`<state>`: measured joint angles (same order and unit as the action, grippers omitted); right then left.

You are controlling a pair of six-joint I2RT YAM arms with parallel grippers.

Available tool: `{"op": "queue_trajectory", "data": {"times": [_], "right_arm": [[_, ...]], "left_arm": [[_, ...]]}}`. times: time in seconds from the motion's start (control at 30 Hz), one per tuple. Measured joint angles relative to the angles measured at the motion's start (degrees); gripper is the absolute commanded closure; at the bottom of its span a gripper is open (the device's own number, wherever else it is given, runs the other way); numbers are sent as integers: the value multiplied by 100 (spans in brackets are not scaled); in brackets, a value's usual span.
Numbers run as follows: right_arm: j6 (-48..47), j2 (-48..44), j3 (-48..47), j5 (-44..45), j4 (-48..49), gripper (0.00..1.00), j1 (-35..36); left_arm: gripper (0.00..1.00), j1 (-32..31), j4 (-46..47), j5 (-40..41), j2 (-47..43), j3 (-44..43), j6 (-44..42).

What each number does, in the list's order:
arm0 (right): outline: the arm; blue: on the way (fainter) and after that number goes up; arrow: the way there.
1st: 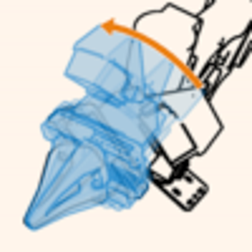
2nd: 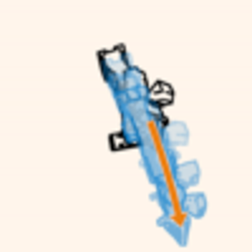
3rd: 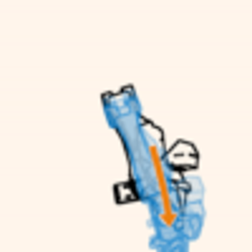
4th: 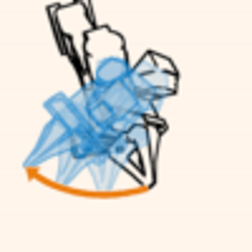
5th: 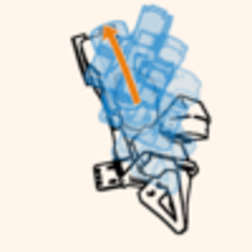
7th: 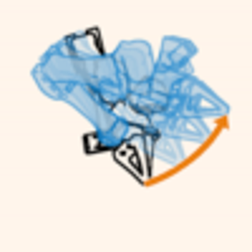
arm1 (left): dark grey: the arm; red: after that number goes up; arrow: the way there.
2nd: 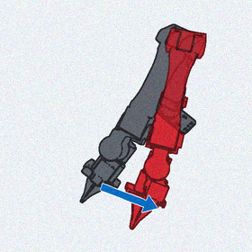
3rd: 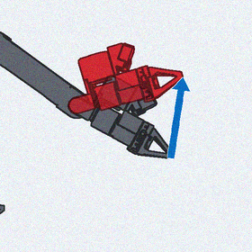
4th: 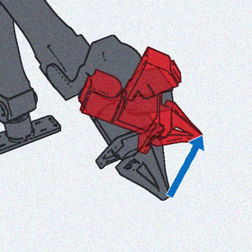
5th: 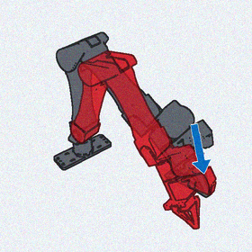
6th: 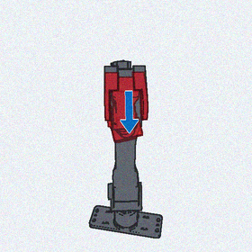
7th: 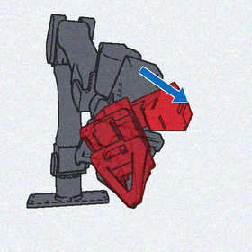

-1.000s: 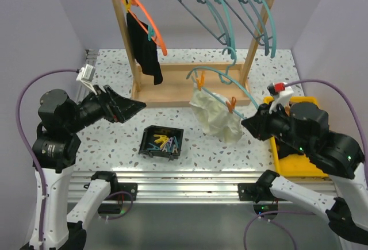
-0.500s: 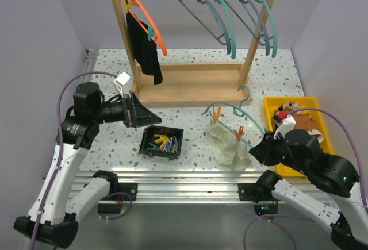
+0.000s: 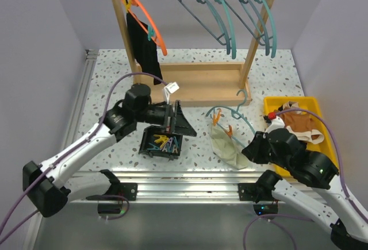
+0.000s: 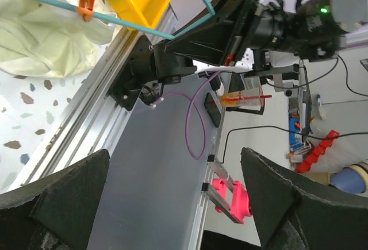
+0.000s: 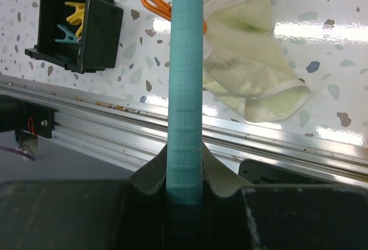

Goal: Remove the underwear clipped to the hanger

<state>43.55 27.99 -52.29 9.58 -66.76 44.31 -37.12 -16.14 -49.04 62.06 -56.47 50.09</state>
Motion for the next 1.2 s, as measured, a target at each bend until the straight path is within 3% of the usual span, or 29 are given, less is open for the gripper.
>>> {"op": "queue_trajectory", "data": {"times": [0.2,0.5,0.8,1.2], "right_arm": [[92,13,192,0,254,100,0],[166,-11,520,-9,457,100,0],[188,-105,710,-7,505,100,0],[179,-232,710,35,437,100,0]], "left_arm": [[0,-927,450,1045,955,28,509],[0,-1062,949,2048,1836,-37,1283],[0,-1266,946,2114,3471,-901,1644],[0,-1305,1147,2120,3969,-1003,2194]]}}
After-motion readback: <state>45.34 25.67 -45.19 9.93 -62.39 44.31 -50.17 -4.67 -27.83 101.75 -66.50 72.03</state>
